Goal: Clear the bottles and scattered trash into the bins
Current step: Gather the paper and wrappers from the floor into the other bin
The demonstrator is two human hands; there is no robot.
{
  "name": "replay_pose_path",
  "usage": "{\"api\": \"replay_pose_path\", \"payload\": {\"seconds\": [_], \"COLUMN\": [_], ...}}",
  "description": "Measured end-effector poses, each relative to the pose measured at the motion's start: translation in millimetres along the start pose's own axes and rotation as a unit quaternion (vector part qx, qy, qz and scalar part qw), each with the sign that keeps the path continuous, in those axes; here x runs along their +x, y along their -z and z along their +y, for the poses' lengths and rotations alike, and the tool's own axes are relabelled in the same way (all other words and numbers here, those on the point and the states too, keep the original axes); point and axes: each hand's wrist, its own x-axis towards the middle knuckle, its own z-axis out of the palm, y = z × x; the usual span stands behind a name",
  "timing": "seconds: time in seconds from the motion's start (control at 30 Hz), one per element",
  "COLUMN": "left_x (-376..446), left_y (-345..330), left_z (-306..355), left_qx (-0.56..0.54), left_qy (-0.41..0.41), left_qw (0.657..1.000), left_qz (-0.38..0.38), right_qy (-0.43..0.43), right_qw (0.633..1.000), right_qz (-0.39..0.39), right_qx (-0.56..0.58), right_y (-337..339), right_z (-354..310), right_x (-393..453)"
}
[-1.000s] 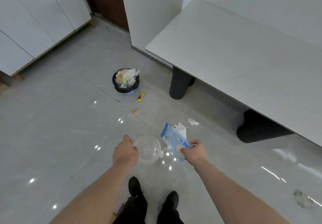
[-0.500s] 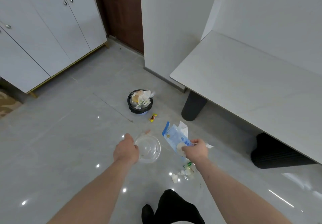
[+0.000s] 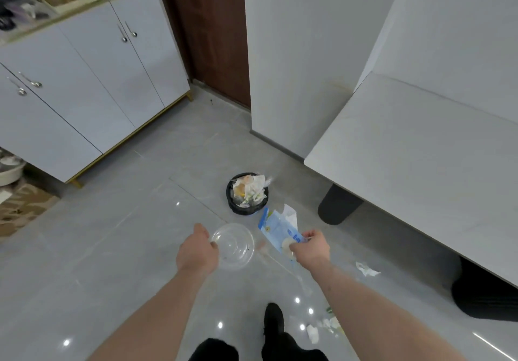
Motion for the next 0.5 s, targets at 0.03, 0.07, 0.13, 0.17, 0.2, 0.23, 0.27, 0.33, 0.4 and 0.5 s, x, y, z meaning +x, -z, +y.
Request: {"api": "replay_pose_path", "payload": {"seconds": [0.03, 0.07, 0.13, 0.17, 0.2, 0.23, 0.27, 0.33, 0.4, 0.5], "left_x": [10, 21, 48, 61, 76, 92, 109, 142, 176, 223], "left_y": [7, 13, 24, 30, 36, 41, 45, 55, 64, 74], "left_z": [1, 2, 4, 6, 7, 7, 7, 8, 10, 12], "left_qx": [0.001, -0.001, -0.003, -0.002, -0.002, -0.003, -0.001, 0.003, 0.012, 0.038], "left_qy": [0.004, 0.006, 0.006, 0.005, 0.002, -0.002, -0.006, -0.021, -0.04, -0.071], "left_qw": [1.0, 1.0, 1.0, 1.0, 1.0, 1.0, 1.0, 1.0, 0.999, 0.996], "left_qz": [0.002, 0.005, 0.008, 0.007, 0.004, 0.001, -0.004, -0.013, -0.023, -0.048], "right_qy": [0.002, 0.006, 0.01, 0.011, 0.012, 0.009, 0.003, -0.01, -0.025, -0.056], "right_qw": [1.0, 1.0, 1.0, 1.0, 1.0, 1.0, 1.0, 1.0, 0.998, 0.995], "right_qz": [-0.001, -0.003, 0.0, 0.005, 0.008, 0.01, 0.013, 0.027, 0.05, 0.071], "right_qx": [-0.006, -0.009, -0.015, -0.016, -0.014, -0.011, -0.006, 0.004, 0.011, 0.032], "right_y": [-6, -12, -23, -29, -35, -41, -48, -63, -80, -110], "right_z": [-12, -23, -45, -56, -68, -78, -87, -105, -120, -141], "right_x": [4, 8, 19, 26, 32, 38, 45, 55, 64, 71]}}
